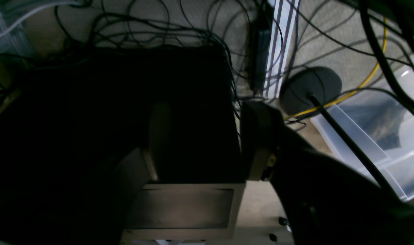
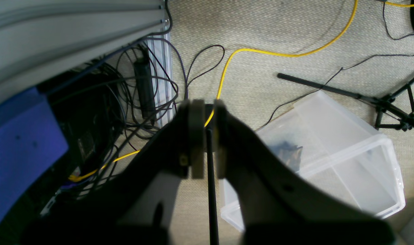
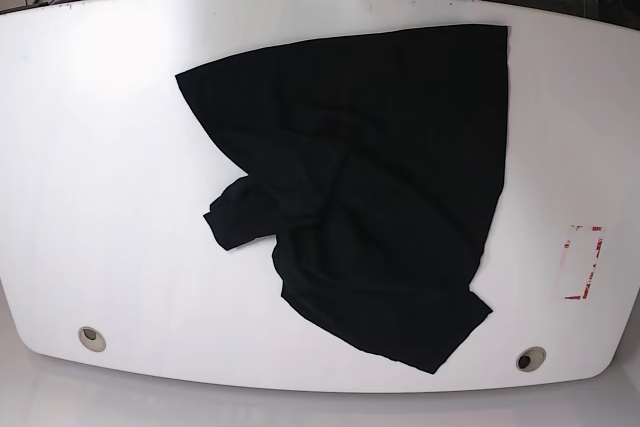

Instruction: Layout the t-shirt on the table in an organized manner, then fold the t-shirt properly

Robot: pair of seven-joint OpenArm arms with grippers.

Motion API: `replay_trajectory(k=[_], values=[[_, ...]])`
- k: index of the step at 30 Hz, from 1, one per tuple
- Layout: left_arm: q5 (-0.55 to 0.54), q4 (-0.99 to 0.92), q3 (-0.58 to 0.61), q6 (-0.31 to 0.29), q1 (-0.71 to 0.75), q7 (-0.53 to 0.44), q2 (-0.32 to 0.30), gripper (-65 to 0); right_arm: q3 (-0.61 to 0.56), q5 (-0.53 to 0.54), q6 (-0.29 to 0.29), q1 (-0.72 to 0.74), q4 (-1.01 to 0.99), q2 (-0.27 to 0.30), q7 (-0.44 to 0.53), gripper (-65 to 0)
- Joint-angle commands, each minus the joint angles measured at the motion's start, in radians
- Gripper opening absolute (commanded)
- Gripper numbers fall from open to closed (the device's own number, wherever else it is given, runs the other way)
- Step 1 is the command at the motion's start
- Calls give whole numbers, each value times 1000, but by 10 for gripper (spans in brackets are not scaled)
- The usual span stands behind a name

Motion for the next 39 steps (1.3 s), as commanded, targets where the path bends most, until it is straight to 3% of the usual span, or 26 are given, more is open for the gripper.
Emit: replay_trajectory(k=[1, 39], values=[[8, -8, 3, 2, 1, 2, -4, -347, 3, 0, 0, -9, -4, 7, -3, -619], [-13, 84, 0, 6, 57, -5, -10, -347, 10, -6, 5, -17, -2, 10, 2, -616]])
